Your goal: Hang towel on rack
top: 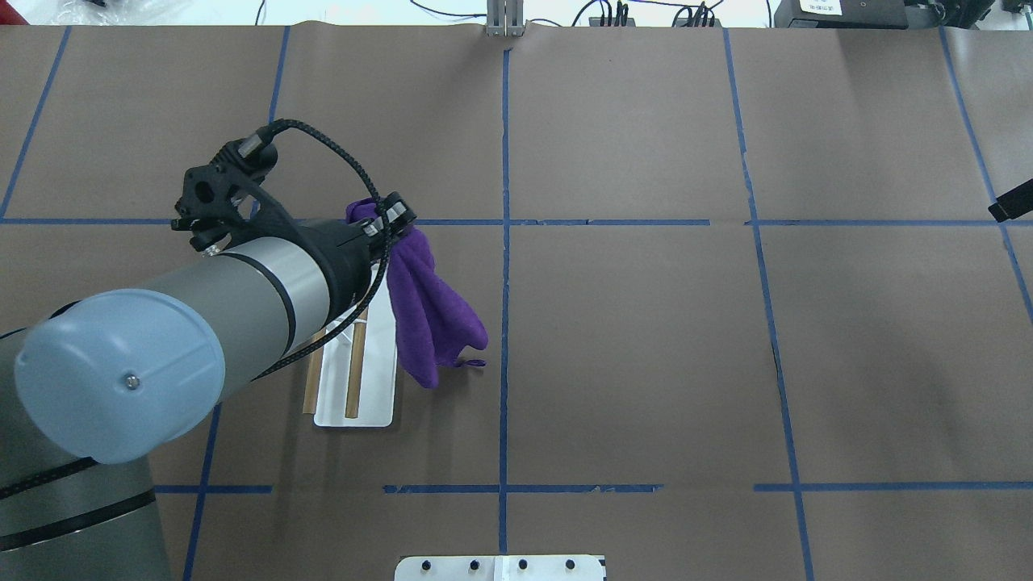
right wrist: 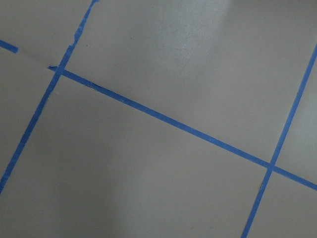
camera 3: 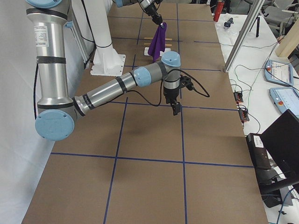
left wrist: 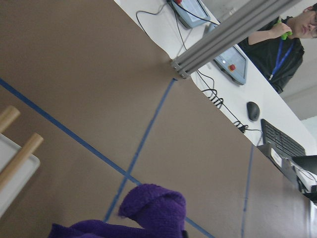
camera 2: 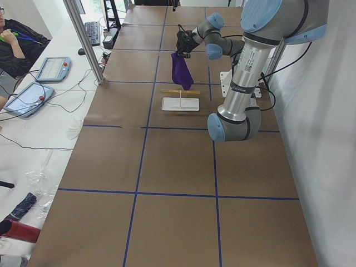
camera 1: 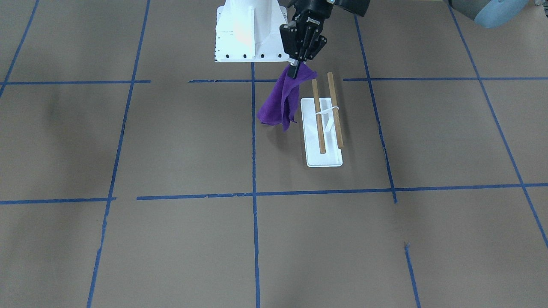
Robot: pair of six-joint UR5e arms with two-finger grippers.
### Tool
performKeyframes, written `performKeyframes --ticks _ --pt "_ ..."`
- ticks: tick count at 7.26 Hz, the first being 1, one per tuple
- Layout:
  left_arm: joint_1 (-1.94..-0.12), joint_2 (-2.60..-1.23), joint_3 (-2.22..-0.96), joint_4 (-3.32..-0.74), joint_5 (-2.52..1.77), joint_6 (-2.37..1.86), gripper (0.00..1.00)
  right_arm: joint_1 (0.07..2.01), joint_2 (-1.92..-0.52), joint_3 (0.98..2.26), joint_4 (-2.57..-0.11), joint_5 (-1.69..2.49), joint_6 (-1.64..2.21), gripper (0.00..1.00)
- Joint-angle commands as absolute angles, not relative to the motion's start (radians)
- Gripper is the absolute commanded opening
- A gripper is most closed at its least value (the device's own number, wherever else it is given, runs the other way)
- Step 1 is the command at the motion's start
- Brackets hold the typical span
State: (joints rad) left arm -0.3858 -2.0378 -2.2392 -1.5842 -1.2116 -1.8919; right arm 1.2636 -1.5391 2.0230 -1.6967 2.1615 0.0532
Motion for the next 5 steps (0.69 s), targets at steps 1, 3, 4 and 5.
performKeyframes --ticks 1,3,4,5 --pt "-0.387 -1.901 -2.247 -1.529 -1.190 -1.888 0.00 1.275 -1.540 2.010 -1.695 2.187 0.052 1.00" --pt "-0.399 -1.750 -2.237 -1.531 -1.139 -1.820 0.00 1.275 -1.539 2.010 -1.694 2.187 0.052 1.00" --pt "-0.400 -1.673 -2.224 -1.532 -1.131 -1.806 0.00 1.275 -1.539 2.010 -1.694 2.189 0.052 1.00" --pt "-0.400 -1.654 -2.188 -1.537 -1.128 -1.805 0.00 1.275 -1.539 2.010 -1.694 2.187 0.052 1.00"
